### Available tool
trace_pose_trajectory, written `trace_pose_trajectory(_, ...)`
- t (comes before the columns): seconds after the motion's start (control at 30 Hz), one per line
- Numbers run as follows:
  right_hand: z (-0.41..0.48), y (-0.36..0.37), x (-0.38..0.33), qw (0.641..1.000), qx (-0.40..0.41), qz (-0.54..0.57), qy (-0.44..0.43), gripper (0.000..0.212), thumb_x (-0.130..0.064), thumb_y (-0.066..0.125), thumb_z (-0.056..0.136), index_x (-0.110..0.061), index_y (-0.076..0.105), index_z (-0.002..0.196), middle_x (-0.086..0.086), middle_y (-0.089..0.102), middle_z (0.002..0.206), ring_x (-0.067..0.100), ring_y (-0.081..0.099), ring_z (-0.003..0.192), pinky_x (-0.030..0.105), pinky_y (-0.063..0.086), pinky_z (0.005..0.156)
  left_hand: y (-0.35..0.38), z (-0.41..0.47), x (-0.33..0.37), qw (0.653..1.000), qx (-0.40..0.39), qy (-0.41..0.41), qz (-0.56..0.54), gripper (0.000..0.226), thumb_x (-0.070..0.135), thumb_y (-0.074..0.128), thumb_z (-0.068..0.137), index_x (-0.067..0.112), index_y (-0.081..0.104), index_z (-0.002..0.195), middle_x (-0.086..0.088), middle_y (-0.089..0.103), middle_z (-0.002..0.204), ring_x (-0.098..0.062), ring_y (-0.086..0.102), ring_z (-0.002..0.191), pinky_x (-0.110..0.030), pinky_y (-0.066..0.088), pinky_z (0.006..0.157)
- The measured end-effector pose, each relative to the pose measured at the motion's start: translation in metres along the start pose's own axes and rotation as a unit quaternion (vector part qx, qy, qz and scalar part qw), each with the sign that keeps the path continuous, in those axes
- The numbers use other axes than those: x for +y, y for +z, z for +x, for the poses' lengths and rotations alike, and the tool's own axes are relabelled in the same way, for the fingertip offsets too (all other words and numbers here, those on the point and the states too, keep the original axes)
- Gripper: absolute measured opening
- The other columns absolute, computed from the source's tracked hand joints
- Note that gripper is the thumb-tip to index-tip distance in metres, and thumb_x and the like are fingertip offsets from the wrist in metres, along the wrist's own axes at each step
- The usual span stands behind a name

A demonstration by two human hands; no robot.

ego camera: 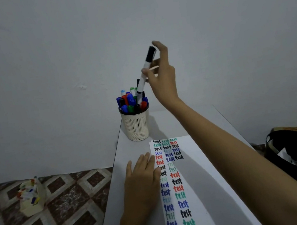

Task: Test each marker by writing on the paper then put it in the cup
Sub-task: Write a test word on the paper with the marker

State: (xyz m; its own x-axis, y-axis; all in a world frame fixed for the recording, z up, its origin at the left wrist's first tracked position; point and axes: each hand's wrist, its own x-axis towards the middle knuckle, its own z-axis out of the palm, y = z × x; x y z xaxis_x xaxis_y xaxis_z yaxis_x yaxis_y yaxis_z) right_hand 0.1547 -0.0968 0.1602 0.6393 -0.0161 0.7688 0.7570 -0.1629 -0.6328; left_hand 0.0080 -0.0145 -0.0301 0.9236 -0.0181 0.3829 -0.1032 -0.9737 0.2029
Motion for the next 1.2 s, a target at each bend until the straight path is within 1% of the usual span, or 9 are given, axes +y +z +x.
trace_pose_trajectory(0.17,-0.004,0.025,0.014,0.985,-0.116,-0.127,-0.008,0.050,-0.003,0.064,0.085,-0.018,0.045,0.128,0.009,0.064,0.076,0.023,0.063,0.068,0.038,0.056,0.063,0.003,0.002,0.000,1.000,0.005,-0.008,-0.010,0.065,0.046,0.010,0.089,0.014,0.044,0.135,-0.004,0.043,0.142,-0.016,0.037,0.132,-0.042,0.011,0.110)
trace_pose_trajectory(0.33,-0.029,0.035,0.037,0.964,-0.161,-0.207,-0.031,0.022,-0.012,0.063,0.086,-0.008,0.057,0.107,0.010,0.065,0.097,0.027,0.060,0.085,0.041,0.052,0.072,0.005,0.002,-0.001,1.000,0.017,-0.012,-0.023,0.065,0.046,0.010,0.089,0.014,0.045,0.134,-0.003,0.044,0.141,-0.015,0.038,0.132,-0.043,0.015,0.111)
trace_pose_trajectory(0.5,-0.032,0.029,0.039,0.968,-0.142,-0.204,-0.041,0.030,-0.015,0.059,0.091,-0.013,0.060,0.121,0.008,0.061,0.109,0.021,0.055,0.101,0.041,0.050,0.079,0.003,0.003,0.000,0.999,0.014,-0.016,-0.038,0.064,0.045,0.012,0.089,0.014,0.047,0.133,-0.003,0.045,0.140,-0.015,0.039,0.131,-0.042,0.015,0.110)
trace_pose_trajectory(0.6,-0.040,0.008,0.037,0.970,-0.155,-0.186,-0.035,0.050,-0.023,0.054,0.095,-0.027,0.041,0.143,0.005,0.050,0.125,0.017,0.047,0.114,0.032,0.049,0.080,0.002,0.002,-0.002,0.999,0.004,-0.013,-0.050,0.062,0.045,0.016,0.090,0.012,0.050,0.131,-0.004,0.049,0.137,-0.017,0.043,0.129,-0.044,0.017,0.108)
trace_pose_trajectory(0.67,-0.052,-0.016,0.030,0.980,-0.158,-0.123,0.008,0.063,-0.029,0.056,0.095,-0.032,0.024,0.150,0.004,0.046,0.133,0.014,0.045,0.117,0.027,0.044,0.088,0.000,0.001,-0.001,0.998,0.006,-0.011,-0.060,0.059,0.043,0.021,0.092,0.008,0.054,0.126,-0.007,0.055,0.130,-0.020,0.050,0.123,-0.049,0.025,0.104)
trace_pose_trajectory(0.8,-0.090,-0.092,0.017,0.953,-0.236,-0.115,0.150,0.070,-0.034,0.062,0.091,-0.031,0.024,0.150,0.004,0.043,0.140,0.010,0.044,0.120,0.013,0.035,0.090,-0.007,-0.003,0.000,0.995,0.006,0.003,-0.098,0.057,0.044,0.016,0.097,0.011,0.056,0.119,-0.007,0.063,0.120,-0.023,0.058,0.113,-0.054,0.033,0.099)
trace_pose_trajectory(0.97,-0.168,-0.198,0.016,0.896,-0.266,-0.155,0.320,0.077,-0.054,0.059,0.079,-0.033,0.030,0.147,-0.004,0.040,0.146,0.010,0.036,0.135,0.025,0.030,0.103,-0.022,-0.020,0.003,0.972,-0.033,-0.040,-0.231,0.073,0.061,0.012,0.082,0.020,0.043,0.134,0.008,0.047,0.137,-0.007,0.037,0.129,-0.037,0.011,0.115)
trace_pose_trajectory(1.1,-0.232,-0.241,-0.001,0.912,-0.225,-0.145,0.312,0.064,-0.062,0.062,0.073,-0.051,0.041,0.132,-0.026,0.041,0.141,0.003,0.033,0.137,0.030,0.024,0.114,-0.052,-0.063,0.021,0.943,-0.113,-0.058,-0.308,0.046,0.076,0.029,0.078,0.054,0.033,0.118,0.043,0.035,0.122,0.013,0.028,0.125,-0.029,0.012,0.114)
trace_pose_trajectory(1.2,-0.254,-0.260,-0.014,0.899,-0.251,-0.161,0.320,0.079,-0.079,0.066,0.061,-0.064,0.033,0.131,-0.032,0.039,0.141,0.009,0.027,0.141,0.045,0.023,0.118,-0.067,-0.096,0.023,0.943,-0.156,-0.073,-0.285,0.072,0.088,0.039,0.058,0.062,0.018,0.121,0.047,0.008,0.124,0.010,0.005,0.126,-0.030,0.007,0.113)
